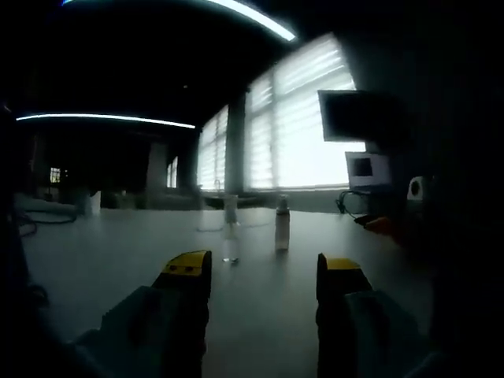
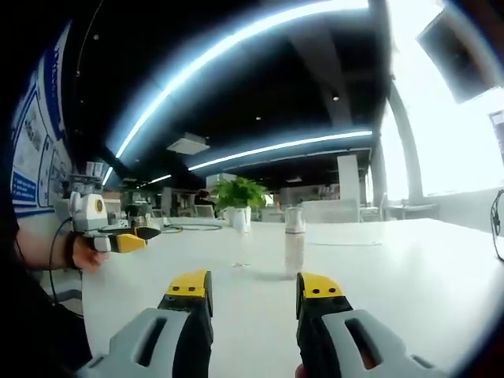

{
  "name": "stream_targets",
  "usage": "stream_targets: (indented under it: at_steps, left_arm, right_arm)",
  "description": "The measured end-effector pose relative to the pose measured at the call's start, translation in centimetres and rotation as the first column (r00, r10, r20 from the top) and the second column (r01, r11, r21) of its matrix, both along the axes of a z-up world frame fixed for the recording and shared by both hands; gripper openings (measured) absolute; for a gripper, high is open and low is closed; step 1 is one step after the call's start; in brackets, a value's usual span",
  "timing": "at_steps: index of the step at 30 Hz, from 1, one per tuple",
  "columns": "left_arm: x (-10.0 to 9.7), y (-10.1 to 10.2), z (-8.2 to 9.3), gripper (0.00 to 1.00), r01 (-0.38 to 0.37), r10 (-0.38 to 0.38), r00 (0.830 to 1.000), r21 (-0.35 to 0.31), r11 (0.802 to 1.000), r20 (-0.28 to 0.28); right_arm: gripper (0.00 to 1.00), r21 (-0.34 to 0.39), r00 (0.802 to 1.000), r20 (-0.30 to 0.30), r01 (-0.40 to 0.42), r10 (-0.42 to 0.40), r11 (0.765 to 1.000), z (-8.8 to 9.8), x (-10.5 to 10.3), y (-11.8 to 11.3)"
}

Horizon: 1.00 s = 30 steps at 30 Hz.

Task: Clamp pump bottle remove cover press pump head put on cover

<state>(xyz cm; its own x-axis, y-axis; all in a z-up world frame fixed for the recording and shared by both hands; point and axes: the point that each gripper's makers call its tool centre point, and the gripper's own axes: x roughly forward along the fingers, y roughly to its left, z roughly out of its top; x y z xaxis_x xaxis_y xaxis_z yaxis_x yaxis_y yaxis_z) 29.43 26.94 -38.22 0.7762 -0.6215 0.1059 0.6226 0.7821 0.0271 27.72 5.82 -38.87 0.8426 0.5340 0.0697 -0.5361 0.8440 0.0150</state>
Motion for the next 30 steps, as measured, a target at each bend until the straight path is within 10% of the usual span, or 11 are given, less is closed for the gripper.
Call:
stream_targets:
  at_steps: [6,30]
  left_arm:
    - [0.3,1.5,0.7,0.43,-0.023,0.021,1.0,-0.094,0.995,-0.022]
    - [2.0,3.3,-0.9,0.43,-0.003,0.002,1.0,-0.047,0.999,-0.021]
  right_arm:
    - [0.37,0.034,1.0,0.0,0.006,-0.006,0.999,0.4,-0.1,-0.2]
    - [0.35,-0.004,1.0,0.009,-0.004,0.005,1.0,0.1,0.2,0.1]
